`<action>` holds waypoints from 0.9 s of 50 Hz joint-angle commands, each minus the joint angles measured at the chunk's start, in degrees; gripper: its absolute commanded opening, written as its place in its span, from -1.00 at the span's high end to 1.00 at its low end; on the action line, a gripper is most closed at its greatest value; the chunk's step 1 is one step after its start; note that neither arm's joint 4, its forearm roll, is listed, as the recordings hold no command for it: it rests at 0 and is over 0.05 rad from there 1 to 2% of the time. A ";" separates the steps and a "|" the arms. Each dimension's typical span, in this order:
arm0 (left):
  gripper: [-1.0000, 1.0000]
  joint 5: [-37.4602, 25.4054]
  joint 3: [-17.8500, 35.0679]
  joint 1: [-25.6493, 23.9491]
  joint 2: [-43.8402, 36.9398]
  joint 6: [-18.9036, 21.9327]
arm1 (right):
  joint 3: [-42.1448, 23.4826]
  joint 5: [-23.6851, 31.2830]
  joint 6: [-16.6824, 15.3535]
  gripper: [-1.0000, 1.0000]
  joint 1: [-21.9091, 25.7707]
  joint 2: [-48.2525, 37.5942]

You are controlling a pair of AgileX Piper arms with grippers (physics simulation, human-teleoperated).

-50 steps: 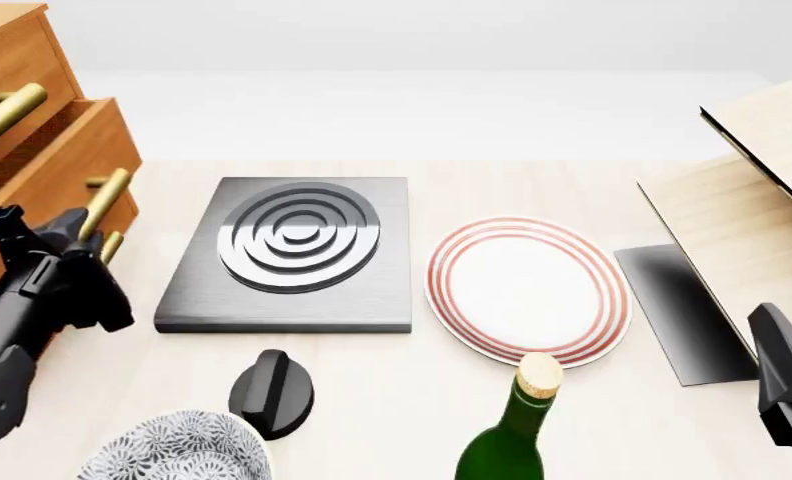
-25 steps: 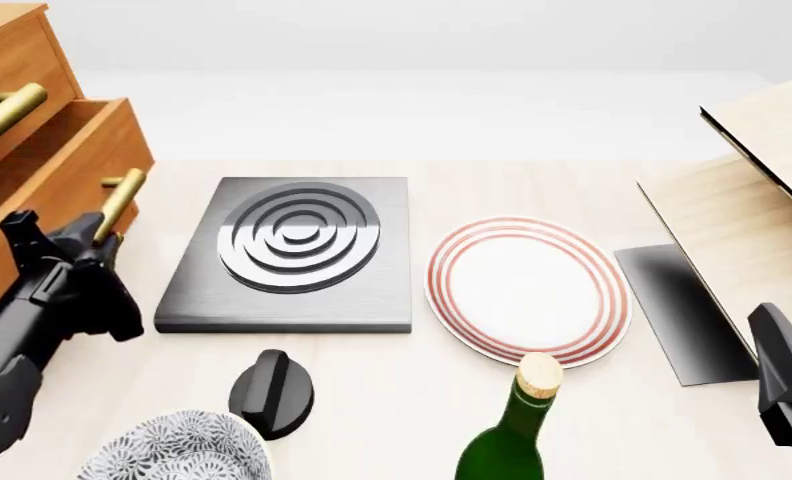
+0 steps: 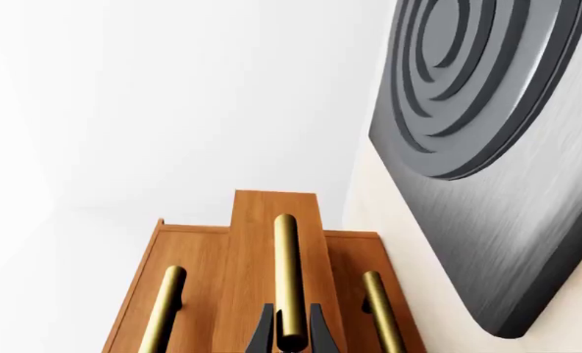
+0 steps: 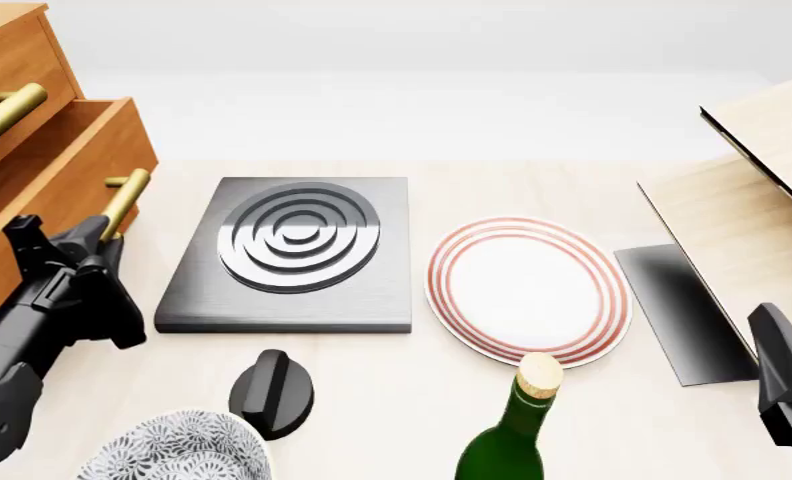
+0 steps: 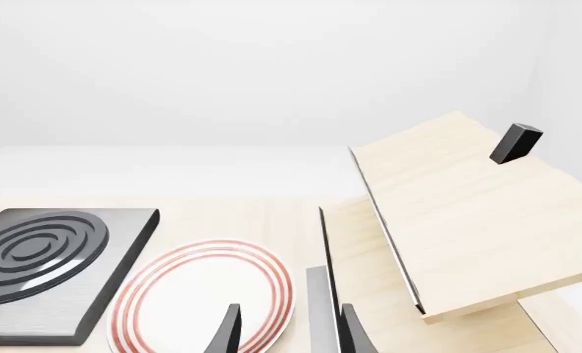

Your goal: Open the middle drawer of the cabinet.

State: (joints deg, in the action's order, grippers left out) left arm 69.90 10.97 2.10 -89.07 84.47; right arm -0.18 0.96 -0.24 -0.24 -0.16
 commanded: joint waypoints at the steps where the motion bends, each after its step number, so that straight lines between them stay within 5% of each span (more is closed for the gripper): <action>1: 1.00 -0.01 -3.96 -1.08 2.03 -0.60 | 0.01 -0.28 0.07 -1.00 0.14 -0.06; 45: 1.00 -0.01 -5.07 -3.33 2.63 -1.36 | 0.01 -0.29 0.07 -1.00 0.13 -0.06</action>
State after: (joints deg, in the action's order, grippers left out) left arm 69.90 9.76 -0.17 -88.08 83.95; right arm -0.18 0.96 -0.24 -0.24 -0.17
